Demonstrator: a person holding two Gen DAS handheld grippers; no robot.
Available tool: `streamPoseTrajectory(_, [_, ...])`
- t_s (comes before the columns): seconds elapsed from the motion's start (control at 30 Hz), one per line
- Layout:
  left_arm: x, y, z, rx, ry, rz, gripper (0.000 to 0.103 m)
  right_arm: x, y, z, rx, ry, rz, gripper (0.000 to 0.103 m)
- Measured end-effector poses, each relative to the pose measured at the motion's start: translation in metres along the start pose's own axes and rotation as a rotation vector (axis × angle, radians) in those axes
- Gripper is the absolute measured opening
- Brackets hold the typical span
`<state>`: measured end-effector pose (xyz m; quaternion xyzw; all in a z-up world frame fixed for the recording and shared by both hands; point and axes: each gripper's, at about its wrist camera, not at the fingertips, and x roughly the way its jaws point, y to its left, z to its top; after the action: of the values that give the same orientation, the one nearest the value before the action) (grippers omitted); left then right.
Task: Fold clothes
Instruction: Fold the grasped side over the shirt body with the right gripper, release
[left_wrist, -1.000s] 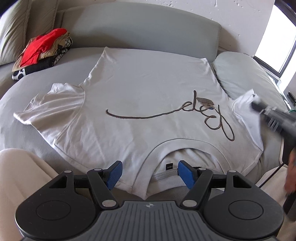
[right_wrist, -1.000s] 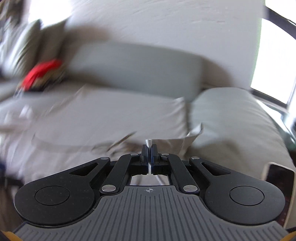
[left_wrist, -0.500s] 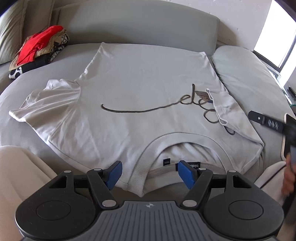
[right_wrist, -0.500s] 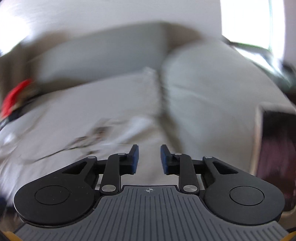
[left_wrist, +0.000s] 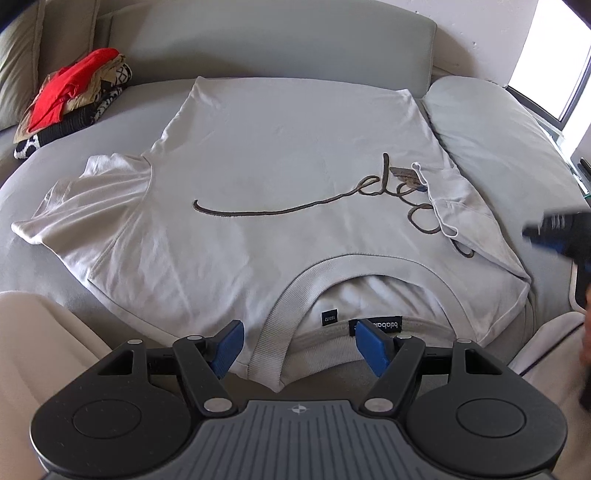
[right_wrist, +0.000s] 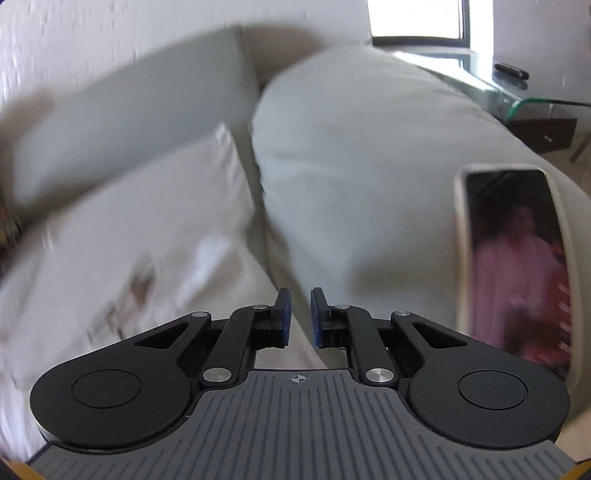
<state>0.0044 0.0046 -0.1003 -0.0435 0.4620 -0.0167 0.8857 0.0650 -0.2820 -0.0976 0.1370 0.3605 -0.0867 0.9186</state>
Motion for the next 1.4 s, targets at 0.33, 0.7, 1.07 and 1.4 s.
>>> streamPoseTrajectory(0.33, [0.008,0.012,0.003,-0.024,0.015,0.016,0.070,0.062,0.054,0.008,-0.082,0.069,0.047,0.012])
streamPoseTrajectory(0.7, [0.009,0.010,0.013,-0.004,0.006,0.010,0.071,0.050,0.060,0.018,0.015,0.024,0.229,0.013])
streamPoseTrajectory(1.07, [0.006,0.012,0.016,-0.001,0.001,0.022,0.071,0.072,0.070,0.021,0.017,0.161,0.404,0.013])
streamPoseTrajectory(1.4, [-0.005,0.017,0.015,-0.026,-0.030,0.054,0.071,0.058,0.060,0.007,-0.024,0.199,0.334,0.014])
